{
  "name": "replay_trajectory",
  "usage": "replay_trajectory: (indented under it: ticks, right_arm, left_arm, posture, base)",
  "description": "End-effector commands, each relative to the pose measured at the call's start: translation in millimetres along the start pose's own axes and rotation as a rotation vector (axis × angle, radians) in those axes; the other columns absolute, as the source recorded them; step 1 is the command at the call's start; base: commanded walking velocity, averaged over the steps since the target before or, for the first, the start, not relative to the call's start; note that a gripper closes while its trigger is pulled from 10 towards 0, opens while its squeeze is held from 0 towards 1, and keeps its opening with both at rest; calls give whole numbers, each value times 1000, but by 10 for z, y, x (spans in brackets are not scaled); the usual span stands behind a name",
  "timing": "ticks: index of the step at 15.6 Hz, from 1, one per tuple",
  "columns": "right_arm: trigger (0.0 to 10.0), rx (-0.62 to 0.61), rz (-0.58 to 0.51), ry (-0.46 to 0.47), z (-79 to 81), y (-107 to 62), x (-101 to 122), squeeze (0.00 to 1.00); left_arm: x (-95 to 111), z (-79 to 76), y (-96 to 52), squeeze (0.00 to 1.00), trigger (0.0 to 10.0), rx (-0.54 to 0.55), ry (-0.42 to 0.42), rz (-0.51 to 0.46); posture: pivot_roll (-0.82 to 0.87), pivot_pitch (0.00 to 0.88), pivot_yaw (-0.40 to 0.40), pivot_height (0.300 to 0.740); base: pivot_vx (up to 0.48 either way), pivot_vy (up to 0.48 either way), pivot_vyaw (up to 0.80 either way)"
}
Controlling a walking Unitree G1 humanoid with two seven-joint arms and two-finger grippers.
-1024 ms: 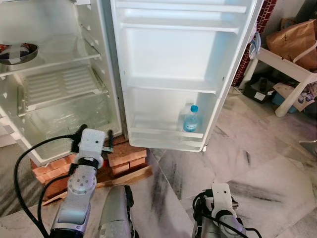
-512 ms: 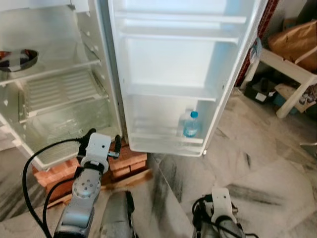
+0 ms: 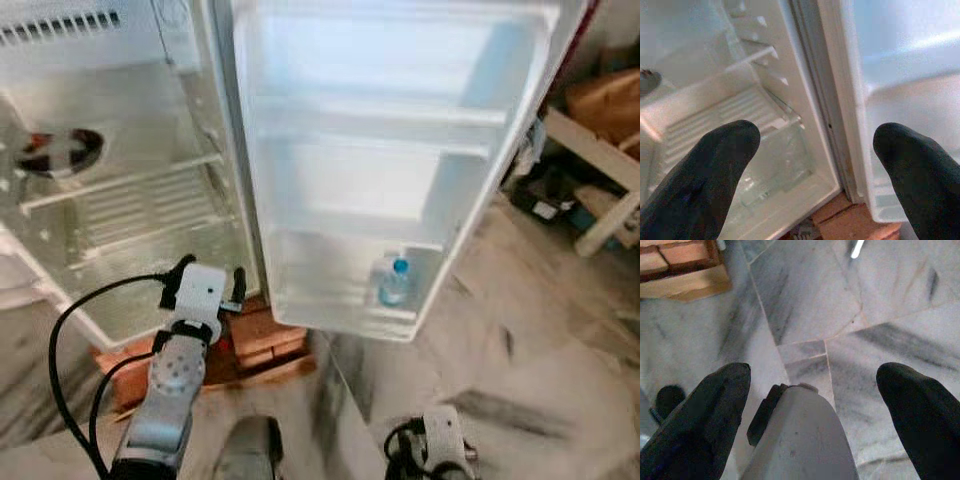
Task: Restocking fridge
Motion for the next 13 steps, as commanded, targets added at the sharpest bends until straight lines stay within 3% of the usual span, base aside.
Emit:
replay_trajectory:
  ticks: [1,5,8,10,13]
  right_arm:
    - [10000,230,-1098,54,337,-777,3006,0]
    - [10000,192,-1056,51,238,-700,2883,0]
    - [10000,176,-1053,28,226,-683,2881,0]
    - [10000,164,-985,20,209,-586,2818,0]
    - [10000,122,-830,24,110,-317,2581,0]
  left_arm:
    - [-25,-9,20,0,10000,-16,-3,4]
    - [-243,-100,-156,0,10000,-117,2,66]
    - [-252,-127,-146,0,10000,-119,1,68]
    - [-237,-198,-113,0,10000,-145,-14,68]
    - [-458,-371,-143,0,10000,-244,-51,192]
  posture:
    - [151,0,-18,717]
    - [152,0,-22,740]
    - [150,0,-29,740]
    - [148,0,-34,740]
    - [139,0,-41,740]
  base:
    - [0,0,0]
    - [0,0,0]
    - [0,0,0]
    - [0,0,0]
    - [0,0,0]
Point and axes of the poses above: a point about 5 cm out from each wrist's last joint towards the gripper, its own y axis pointing out of the wrist towards the gripper, its own x axis along the axis of the wrist's last joint, z = x × y, the point moved 3 cm from there along y, pointing out of the wrist towards the gripper, and after that the axes turned 10 degrees about y, right-handed, at the moved point
